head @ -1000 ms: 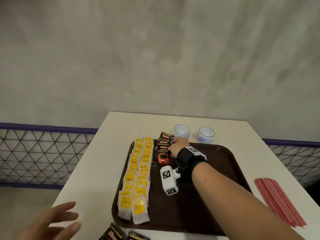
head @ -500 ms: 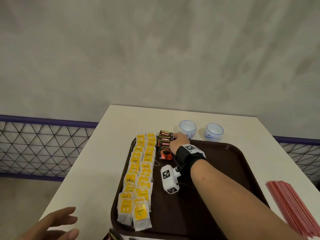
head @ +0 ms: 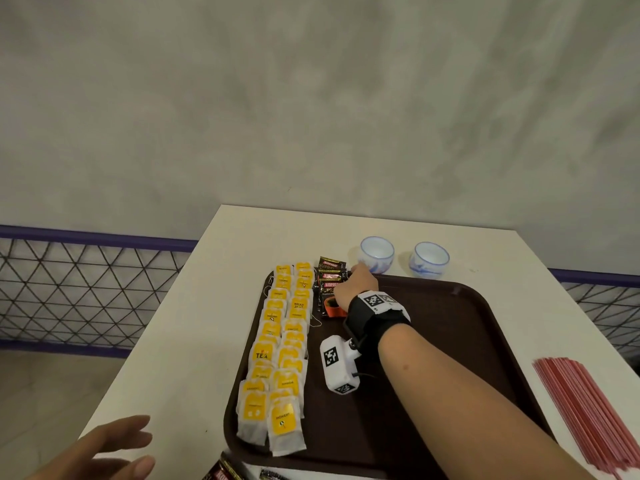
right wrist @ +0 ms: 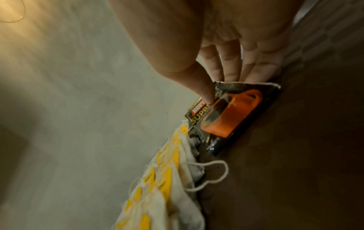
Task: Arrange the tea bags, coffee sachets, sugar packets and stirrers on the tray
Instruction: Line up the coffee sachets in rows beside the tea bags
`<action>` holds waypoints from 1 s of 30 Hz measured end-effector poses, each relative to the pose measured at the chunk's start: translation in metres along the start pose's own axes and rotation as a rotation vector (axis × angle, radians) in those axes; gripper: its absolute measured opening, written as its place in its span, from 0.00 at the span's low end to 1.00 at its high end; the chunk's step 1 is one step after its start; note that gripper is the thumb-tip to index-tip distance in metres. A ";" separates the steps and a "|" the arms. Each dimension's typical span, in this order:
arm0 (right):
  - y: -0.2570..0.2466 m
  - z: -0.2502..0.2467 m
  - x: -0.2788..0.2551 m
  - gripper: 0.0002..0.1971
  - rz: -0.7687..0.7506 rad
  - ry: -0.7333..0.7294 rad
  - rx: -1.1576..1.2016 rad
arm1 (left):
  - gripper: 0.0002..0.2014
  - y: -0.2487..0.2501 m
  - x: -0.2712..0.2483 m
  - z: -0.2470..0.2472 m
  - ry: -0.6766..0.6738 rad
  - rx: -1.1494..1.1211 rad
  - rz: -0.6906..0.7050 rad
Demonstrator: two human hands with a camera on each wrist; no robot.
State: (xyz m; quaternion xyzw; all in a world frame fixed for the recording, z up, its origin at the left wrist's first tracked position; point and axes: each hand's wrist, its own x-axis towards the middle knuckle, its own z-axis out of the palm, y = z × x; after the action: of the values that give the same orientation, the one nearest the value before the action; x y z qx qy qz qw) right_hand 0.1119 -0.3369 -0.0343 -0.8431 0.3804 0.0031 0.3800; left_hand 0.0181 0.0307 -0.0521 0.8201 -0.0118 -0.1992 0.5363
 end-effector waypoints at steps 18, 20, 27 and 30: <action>0.022 -0.002 0.008 0.31 -0.014 -0.073 0.168 | 0.23 0.148 0.152 0.109 -0.066 0.975 0.477; 0.028 0.002 0.011 0.33 -0.028 -0.079 0.192 | 0.26 0.150 0.168 0.131 -0.046 1.034 0.408; 0.038 0.012 0.021 0.41 -0.054 -0.141 0.370 | 0.34 0.143 0.192 0.168 -0.068 1.063 0.295; 0.040 0.017 0.026 0.42 -0.062 -0.167 0.409 | 0.35 0.143 0.194 0.171 -0.070 1.028 0.277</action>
State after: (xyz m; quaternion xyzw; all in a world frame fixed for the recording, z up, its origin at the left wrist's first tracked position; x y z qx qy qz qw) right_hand 0.1093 -0.3598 -0.0793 -0.7567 0.3142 -0.0160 0.5731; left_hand 0.1662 -0.2247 -0.0452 0.9607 -0.2338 -0.1223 0.0859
